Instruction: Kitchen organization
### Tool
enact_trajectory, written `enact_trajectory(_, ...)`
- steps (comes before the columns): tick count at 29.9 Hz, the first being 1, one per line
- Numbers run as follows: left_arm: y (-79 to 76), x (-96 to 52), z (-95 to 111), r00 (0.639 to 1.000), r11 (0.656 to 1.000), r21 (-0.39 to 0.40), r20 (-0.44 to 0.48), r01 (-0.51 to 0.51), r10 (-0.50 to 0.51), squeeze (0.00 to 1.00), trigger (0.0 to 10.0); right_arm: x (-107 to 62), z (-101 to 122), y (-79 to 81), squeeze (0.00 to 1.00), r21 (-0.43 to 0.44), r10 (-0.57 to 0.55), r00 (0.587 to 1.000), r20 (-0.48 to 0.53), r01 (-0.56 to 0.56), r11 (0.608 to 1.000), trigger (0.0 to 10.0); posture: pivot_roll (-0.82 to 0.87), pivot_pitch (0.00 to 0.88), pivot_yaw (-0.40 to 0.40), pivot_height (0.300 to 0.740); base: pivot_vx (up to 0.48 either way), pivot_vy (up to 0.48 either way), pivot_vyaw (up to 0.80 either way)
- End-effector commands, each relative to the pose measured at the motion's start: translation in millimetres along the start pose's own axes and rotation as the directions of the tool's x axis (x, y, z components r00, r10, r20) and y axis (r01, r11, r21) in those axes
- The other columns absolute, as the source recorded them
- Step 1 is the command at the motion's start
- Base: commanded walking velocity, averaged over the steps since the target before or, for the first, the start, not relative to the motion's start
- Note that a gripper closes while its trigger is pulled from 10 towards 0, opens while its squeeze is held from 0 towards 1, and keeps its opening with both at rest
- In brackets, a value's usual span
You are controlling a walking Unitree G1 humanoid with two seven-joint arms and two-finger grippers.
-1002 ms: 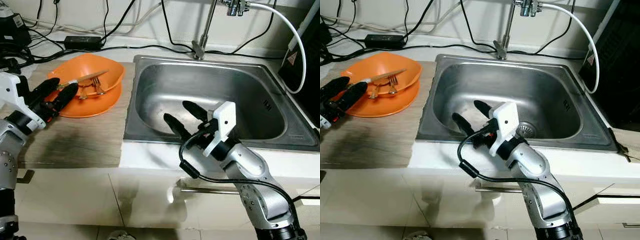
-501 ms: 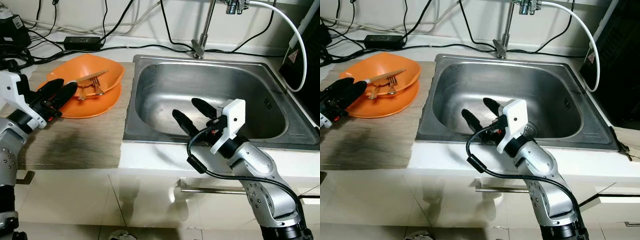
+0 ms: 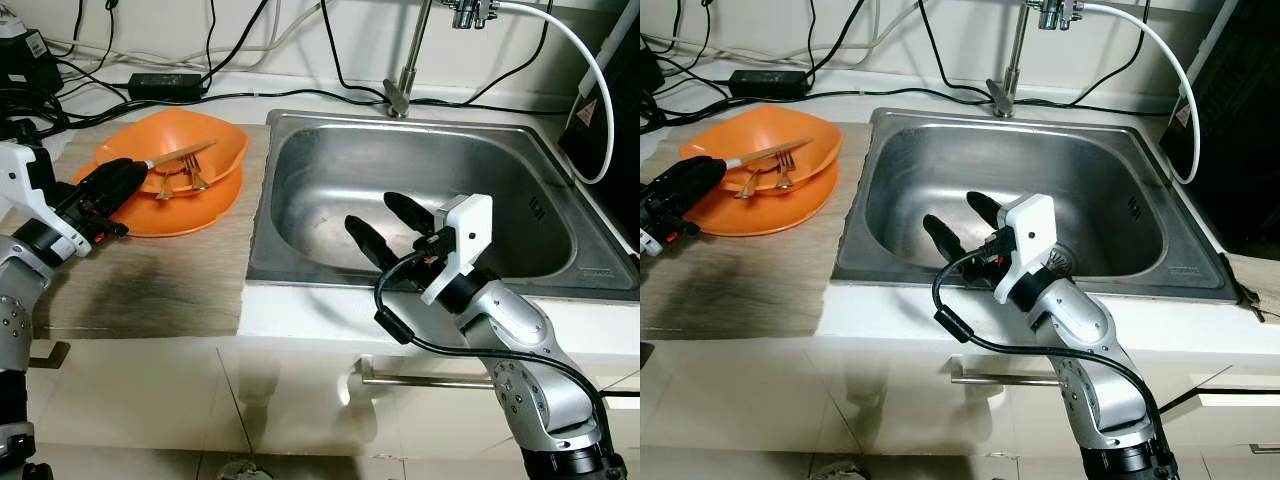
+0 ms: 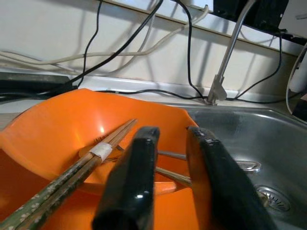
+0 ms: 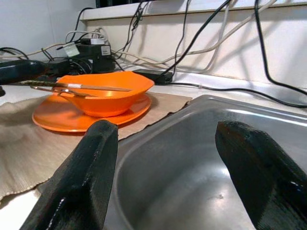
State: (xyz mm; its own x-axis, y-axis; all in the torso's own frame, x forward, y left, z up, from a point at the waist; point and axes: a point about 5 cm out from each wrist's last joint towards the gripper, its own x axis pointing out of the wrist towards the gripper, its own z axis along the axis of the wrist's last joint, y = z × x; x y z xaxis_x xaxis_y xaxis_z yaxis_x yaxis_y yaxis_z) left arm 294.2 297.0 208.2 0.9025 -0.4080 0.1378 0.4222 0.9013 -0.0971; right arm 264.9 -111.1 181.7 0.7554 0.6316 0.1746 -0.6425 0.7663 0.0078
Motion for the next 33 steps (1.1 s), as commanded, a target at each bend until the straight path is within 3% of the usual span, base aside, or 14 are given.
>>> enact_trajectory(1, 1.0, 1.8, 8.7, 1.000, 1.000, 0.001, 0.024, 0.003, -0.003, 0.00, 0.0, 0.5, 2.2, -5.5, 0.00, -0.001, -0.019, 1.000, 0.002, 0.019, 1.000, 10.0, 0.09, 0.011, -0.006, 0.740, 0.000, 0.000, 0.00)
enact_trajectory(12, 2.6, 0.8, 21.5, 0.997, 1.000, 0.000, 0.074, -0.006, 0.006, 0.00, 0.0, 2.0, 3.4, -7.6, 0.00, 0.006, -0.025, 1.000, 0.011, 0.025, 1.000, 10.0, 0.10, 0.018, -0.012, 0.740, 0.000, 0.000, 0.00)
enact_trajectory(13, 2.7, -0.5, 22.5, 0.997, 1.000, 0.003, 0.076, -0.007, 0.007, 0.00, 6.1, 2.2, 3.5, -7.6, 0.00, 0.007, -0.025, 1.000, 0.012, 0.025, 1.000, 10.0, 0.11, 0.020, -0.012, 0.740, 0.000, 0.000, 0.00)
enact_trajectory(14, 2.8, -1.2, 23.2, 0.997, 1.000, 0.004, 0.077, -0.008, 0.008, 0.00, 6.1, 2.4, 3.6, -7.7, 0.00, 0.008, -0.025, 1.000, 0.012, 0.025, 1.000, 10.0, 0.11, 0.021, -0.011, 0.740, 0.000, 0.000, 0.00)
enact_trajectory(15, 3.4, -1.9, 23.3, 0.997, 1.000, 0.014, 0.072, -0.016, 0.015, 0.49, 10.0, 2.7, 3.7, -7.7, 0.00, 0.009, -0.025, 1.000, 0.013, 0.025, 1.000, 10.0, 0.11, 0.026, -0.008, 0.740, 0.000, 0.000, 0.00)
enact_trajectory(16, 4.7, -2.4, 22.2, 0.997, 0.999, 0.016, 0.067, -0.033, 0.032, 1.00, 10.0, 3.0, 3.4, -7.4, 0.00, 0.009, -0.024, 1.000, 0.012, 0.024, 1.000, 10.0, 0.11, 0.026, -0.008, 0.740, 0.000, 0.000, 0.00)
enact_trajectory(19, 3.1, -0.6, 19.0, 0.996, 0.999, -0.019, 0.080, -0.029, 0.030, 1.00, 10.0, 4.0, 2.5, -6.1, 0.00, 0.010, -0.023, 1.000, 0.009, 0.023, 1.000, 10.0, 0.11, 0.041, -0.004, 0.740, 0.000, 0.000, 0.00)
enact_trajectory(33, 1.9, -4.1, 24.0, 0.999, 1.000, -0.018, 0.034, 0.021, -0.020, 1.00, 10.0, 0.2, 1.3, 1.5, 0.00, 0.035, -0.028, 1.000, 0.005, 0.028, 0.999, 10.0, 0.12, 0.088, 0.014, 0.740, 0.000, 0.000, 0.00)
